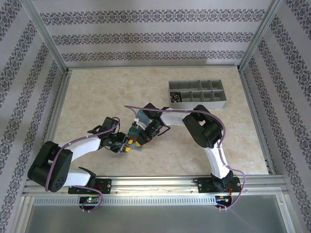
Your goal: Roll the socks
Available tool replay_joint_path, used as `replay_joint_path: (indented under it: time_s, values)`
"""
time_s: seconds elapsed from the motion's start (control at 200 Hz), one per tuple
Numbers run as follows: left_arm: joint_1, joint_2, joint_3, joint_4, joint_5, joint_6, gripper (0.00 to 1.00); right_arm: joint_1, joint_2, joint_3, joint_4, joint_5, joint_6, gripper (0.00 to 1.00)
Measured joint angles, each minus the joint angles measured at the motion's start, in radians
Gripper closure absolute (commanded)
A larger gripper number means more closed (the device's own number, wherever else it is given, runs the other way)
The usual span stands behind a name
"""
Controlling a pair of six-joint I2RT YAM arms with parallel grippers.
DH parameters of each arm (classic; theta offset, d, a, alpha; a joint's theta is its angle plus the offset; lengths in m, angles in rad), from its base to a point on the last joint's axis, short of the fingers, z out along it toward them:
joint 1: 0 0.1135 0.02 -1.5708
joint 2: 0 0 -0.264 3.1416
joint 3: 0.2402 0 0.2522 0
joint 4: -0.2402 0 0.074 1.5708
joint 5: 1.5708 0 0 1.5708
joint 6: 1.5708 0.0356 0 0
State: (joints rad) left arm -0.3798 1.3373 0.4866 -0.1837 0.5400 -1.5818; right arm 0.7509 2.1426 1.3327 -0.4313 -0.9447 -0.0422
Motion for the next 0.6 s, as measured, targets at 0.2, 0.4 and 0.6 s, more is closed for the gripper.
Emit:
replay_joint_path:
  time_s: [0.2, 0.4, 0.6]
  values:
    - [-0.011, -0.038, -0.006, -0.055, 0.0, -0.022, 0.95, 0.051, -0.109, -0.108, 0.085, 0.127, -0.065, 0.73]
    - [-0.013, -0.063, -0.012, -0.125, 0.006, -0.027, 0.96, 0.17, -0.372, -0.373, 0.272, 0.449, -0.177, 0.48]
    - [-0.009, -0.082, -0.006, -0.196, 0.006, -0.026, 0.96, 0.368, -0.481, -0.459, 0.404, 0.81, -0.34, 0.47]
